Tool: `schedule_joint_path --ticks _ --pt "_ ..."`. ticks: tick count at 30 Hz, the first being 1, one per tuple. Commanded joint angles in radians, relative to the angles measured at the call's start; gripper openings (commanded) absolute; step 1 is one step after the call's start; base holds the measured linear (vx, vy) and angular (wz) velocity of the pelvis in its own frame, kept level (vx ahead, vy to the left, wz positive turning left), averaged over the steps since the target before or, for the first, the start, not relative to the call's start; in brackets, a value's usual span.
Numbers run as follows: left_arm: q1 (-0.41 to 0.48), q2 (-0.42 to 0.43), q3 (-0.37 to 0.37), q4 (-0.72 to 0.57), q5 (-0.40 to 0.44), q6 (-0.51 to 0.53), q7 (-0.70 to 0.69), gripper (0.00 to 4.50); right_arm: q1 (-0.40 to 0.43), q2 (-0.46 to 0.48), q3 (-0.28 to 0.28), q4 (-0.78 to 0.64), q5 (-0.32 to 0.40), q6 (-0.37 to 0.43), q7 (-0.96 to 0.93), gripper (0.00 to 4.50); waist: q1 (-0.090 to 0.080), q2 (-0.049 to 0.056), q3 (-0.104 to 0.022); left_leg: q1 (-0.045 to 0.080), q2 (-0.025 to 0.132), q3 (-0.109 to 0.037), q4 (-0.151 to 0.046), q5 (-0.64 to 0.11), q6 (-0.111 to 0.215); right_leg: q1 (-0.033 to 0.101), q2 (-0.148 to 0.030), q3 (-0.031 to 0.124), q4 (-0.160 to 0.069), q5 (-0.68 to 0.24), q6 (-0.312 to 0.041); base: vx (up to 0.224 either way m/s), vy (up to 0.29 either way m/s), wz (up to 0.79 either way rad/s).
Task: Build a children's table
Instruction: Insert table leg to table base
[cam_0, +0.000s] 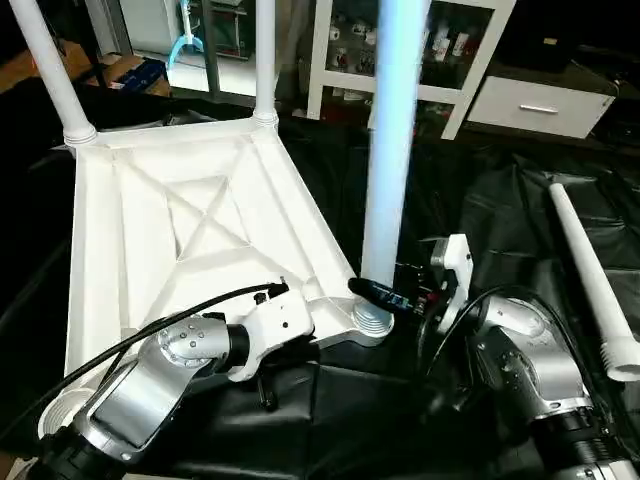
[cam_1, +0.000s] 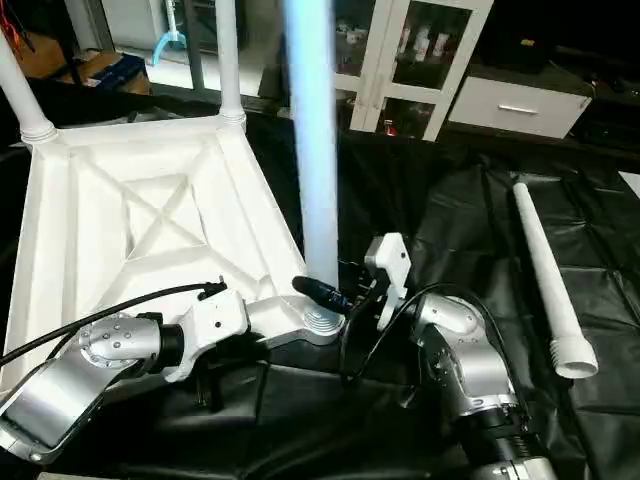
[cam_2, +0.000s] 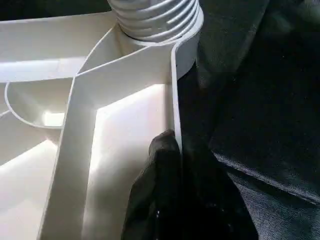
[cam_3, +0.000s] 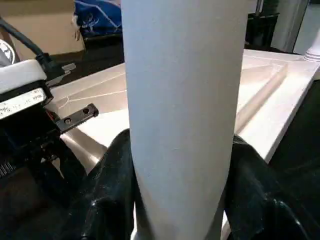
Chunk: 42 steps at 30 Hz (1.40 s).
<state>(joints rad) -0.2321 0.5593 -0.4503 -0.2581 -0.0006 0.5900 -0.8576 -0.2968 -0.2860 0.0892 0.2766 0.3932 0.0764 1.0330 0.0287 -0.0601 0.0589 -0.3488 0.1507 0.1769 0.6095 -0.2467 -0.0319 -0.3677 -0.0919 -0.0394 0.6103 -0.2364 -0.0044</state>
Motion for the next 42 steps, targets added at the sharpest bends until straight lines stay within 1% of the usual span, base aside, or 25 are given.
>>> schedule_joint_path --ticks 1,6,8,11,13,14,16,17,18,19,21,23,24,27,28,29,31,32,34,36,37,38,39,41,42 --pt "0.028 -0.002 -0.079 0.039 0.019 0.027 -0.019 0.04 0.038 -0.001 0.016 0.064 -0.016 0.061 -0.006 1.86 -0.011 0.010 -0.017 0.008 0.085 -0.028 -0.103 -0.110 0.044 0.014 -0.061 0.048 -0.066 -0.082 -0.248 0.000 0.000 0.00" --pt "0.029 -0.003 -0.079 0.037 0.019 0.029 -0.018 0.04 0.063 -0.010 -0.011 0.072 0.000 0.068 -0.019 1.86 -0.009 0.010 -0.017 0.012 0.085 -0.026 -0.101 -0.086 0.048 0.011 -0.059 0.048 -0.065 -0.050 -0.250 0.000 0.000 0.00" --pt "0.030 -0.004 -0.079 0.036 0.018 0.030 -0.018 0.04 0.076 -0.009 -0.027 0.074 0.008 0.069 -0.031 1.86 -0.009 0.008 -0.016 0.008 0.085 -0.026 -0.103 -0.084 0.050 0.013 -0.059 0.048 -0.065 -0.051 -0.247 0.000 0.000 0.00" --pt "0.031 -0.005 -0.078 0.036 0.018 0.030 -0.018 0.04 0.103 0.002 -0.069 0.075 0.036 0.085 -0.066 1.86 -0.008 0.010 -0.015 0.011 0.085 -0.025 -0.105 -0.099 0.048 0.011 -0.060 0.049 -0.069 -0.069 -0.244 0.000 0.000 0.00" --pt "0.032 -0.004 -0.078 0.035 0.018 0.030 -0.019 0.04 0.111 0.005 -0.077 0.073 0.042 0.092 -0.072 1.86 -0.009 0.011 -0.015 0.008 0.085 -0.027 -0.108 -0.106 0.044 0.013 -0.059 0.048 -0.070 -0.080 -0.240 0.000 0.000 0.00" --pt "0.032 -0.004 -0.078 0.035 0.018 0.030 -0.019 0.04 0.111 0.005 -0.077 0.073 0.042 0.092 -0.072 1.86 -0.009 0.011 -0.015 0.008 0.086 -0.027 -0.108 -0.106 0.042 0.012 -0.058 0.048 -0.070 -0.080 -0.238 0.000 0.000 0.00" --pt "0.031 -0.005 -0.078 0.036 0.019 0.030 -0.019 0.04 0.132 0.001 -0.072 0.065 0.044 0.091 -0.073 1.86 -0.008 0.010 -0.015 0.010 0.085 -0.026 -0.109 -0.107 0.041 0.011 -0.059 0.048 -0.072 -0.081 -0.235 0.000 0.000 0.00" --pt "0.031 -0.006 -0.078 0.038 0.019 0.028 -0.019 0.04 0.141 0.001 -0.068 0.058 0.044 0.092 -0.074 1.86 -0.007 0.009 -0.017 0.013 0.085 -0.024 -0.107 -0.094 0.043 0.011 -0.058 0.048 -0.071 -0.066 -0.234 0.000 0.000 0.00" --pt "0.030 -0.007 -0.077 0.038 0.019 0.028 -0.019 0.04 0.147 0.000 -0.066 0.053 0.044 0.092 -0.075 1.86 -0.007 0.010 -0.017 0.013 0.084 -0.024 -0.106 -0.080 0.046 0.012 -0.058 0.048 -0.070 -0.053 -0.234 0.000 0.000 0.00" --pt "0.031 -0.008 -0.076 0.039 0.019 0.027 -0.018 0.04 0.160 -0.005 -0.054 0.042 0.033 0.088 -0.071 1.86 -0.006 0.010 -0.017 0.013 0.084 -0.024 -0.105 -0.054 0.055 0.012 -0.056 0.047 -0.067 -0.019 -0.235 0.000 0.000 0.00" --pt "0.031 -0.008 -0.076 0.039 0.019 0.025 -0.017 0.04 0.168 -0.010 -0.045 0.035 0.026 0.085 -0.066 1.86 -0.006 0.010 -0.018 0.010 0.083 -0.025 -0.105 -0.039 0.063 0.015 -0.057 0.045 -0.065 -0.005 -0.239 0.000 0.000 0.00" --pt "0.031 -0.008 -0.075 0.039 0.019 0.024 -0.017 0.04 0.179 -0.015 -0.034 0.024 0.014 0.081 -0.061 1.86 -0.006 0.009 -0.018 0.011 0.084 -0.024 -0.104 -0.039 0.067 0.015 -0.057 0.045 -0.067 -0.008 -0.238 0.000 0.000 0.00" --pt "0.032 -0.008 -0.075 0.038 0.020 0.024 -0.017 0.04 0.187 -0.020 -0.028 0.016 0.005 0.078 -0.058 1.86 -0.006 0.009 -0.017 0.011 0.084 -0.024 -0.107 -0.052 0.064 0.015 -0.057 0.046 -0.069 -0.023 -0.237 0.000 0.000 0.00" --pt "0.032 -0.009 -0.074 0.039 0.020 0.023 -0.014 0.04 0.207 -0.030 -0.016 0.001 -0.014 0.062 -0.050 1.86 -0.004 0.009 -0.017 0.013 0.084 -0.023 -0.106 -0.051 0.061 0.014 -0.057 0.046 -0.070 -0.016 -0.232 0.000 0.000 0.00" --pt "0.032 -0.009 -0.075 0.039 0.020 0.023 -0.013 0.04 0.215 -0.035 -0.012 -0.006 -0.020 0.056 -0.050 1.86 -0.005 0.005 -0.019 0.016 0.084 -0.021 -0.105 -0.056 0.061 0.014 -0.056 0.047 -0.070 -0.015 -0.234 0.000 0.000 0.00" --pt "0.032 -0.010 -0.075 0.038 0.020 0.023 -0.011 0.04 0.222 -0.040 -0.006 -0.012 -0.029 0.045 -0.048 1.86 -0.003 0.008 -0.018 0.016 0.084 -0.021 -0.105 -0.054 0.060 0.012 -0.057 0.047 -0.069 -0.008 -0.233 0.000 0.000 0.00" --pt "0.033 -0.010 -0.075 0.038 0.020 0.023 -0.010 0.04 0.234 -0.045 0.001 -0.021 -0.038 0.034 -0.047 1.86 -0.004 0.007 -0.019 0.013 0.083 -0.023 -0.105 -0.045 0.063 0.016 -0.056 0.047 -0.068 0.010 -0.232 0.000 0.000 0.00" --pt "0.033 -0.009 -0.076 0.037 0.022 0.023 -0.010 0.04 0.242 -0.049 0.009 -0.029 -0.050 0.016 -0.050 1.86 -0.004 0.007 -0.021 0.013 0.084 -0.024 -0.104 -0.030 0.067 0.018 -0.056 0.046 -0.066 0.027 -0.230 0.000 0.000 0.00" --pt "0.033 -0.009 -0.077 0.039 0.023 0.021 -0.009 0.04 0.248 -0.054 0.022 -0.036 -0.072 -0.015 -0.056 1.86 -0.004 0.007 -0.021 0.013 0.082 -0.024 -0.103 -0.020 0.073 0.019 -0.055 0.045 -0.066 0.035 -0.229 0.000 0.000 0.00" --pt "0.032 -0.008 -0.078 0.039 0.023 0.021 -0.009 0.04 0.251 -0.058 0.032 -0.038 -0.088 -0.033 -0.057 1.86 -0.004 0.007 -0.020 0.012 0.084 -0.024 -0.106 -0.040 0.070 0.019 -0.057 0.045 -0.069 0.004 -0.227 0.000 0.000 0.00" --pt "0.032 -0.008 -0.078 0.040 0.023 0.020 -0.009 0.04 0.256 -0.062 0.046 -0.038 -0.106 -0.053 -0.055 1.86 -0.004 0.008 -0.019 0.012 0.085 -0.025 -0.107 -0.055 0.066 0.019 -0.057 0.046 -0.070 -0.014 -0.225 0.000 0.000 0.00" --pt "0.031 -0.008 -0.079 0.042 0.024 0.018 -0.009 0.04 0.260 -0.062 0.053 -0.033 -0.115 -0.065 -0.058 1.86 -0.004 0.010 -0.018 0.014 0.085 -0.025 -0.109 -0.077 0.058 0.018 -0.057 0.045 -0.073 -0.039 -0.221 0.000 0.000 0.00" --pt "0.028 -0.011 -0.078 0.047 0.026 0.012 -0.005 0.04 0.267 -0.053 0.052 -0.020 -0.124 -0.084 -0.077 1.86 -0.005 0.009 -0.017 0.014 0.086 -0.025 -0.112 -0.100 0.048 0.017 -0.057 0.046 -0.076 -0.064 -0.217 0.000 0.000 0.00" --pt "0.028 -0.012 -0.077 0.048 0.026 0.010 -0.003 0.04 0.270 -0.048 0.046 -0.016 -0.122 -0.086 -0.090 1.86 -0.006 0.009 -0.016 0.015 0.087 -0.026 -0.115 -0.127 0.034 0.017 -0.057 0.048 -0.079 -0.088 -0.209 0.000 0.000 0.00" --pt "0.029 -0.014 -0.074 0.049 0.025 0.007 0.000 0.04 0.273 -0.028 0.022 -0.010 -0.099 -0.066 -0.120 1.86 -0.007 0.009 -0.014 0.013 0.087 -0.027 -0.117 -0.136 0.029 0.018 -0.058 0.048 -0.081 -0.099 -0.206 0.000 0.000 0.00"
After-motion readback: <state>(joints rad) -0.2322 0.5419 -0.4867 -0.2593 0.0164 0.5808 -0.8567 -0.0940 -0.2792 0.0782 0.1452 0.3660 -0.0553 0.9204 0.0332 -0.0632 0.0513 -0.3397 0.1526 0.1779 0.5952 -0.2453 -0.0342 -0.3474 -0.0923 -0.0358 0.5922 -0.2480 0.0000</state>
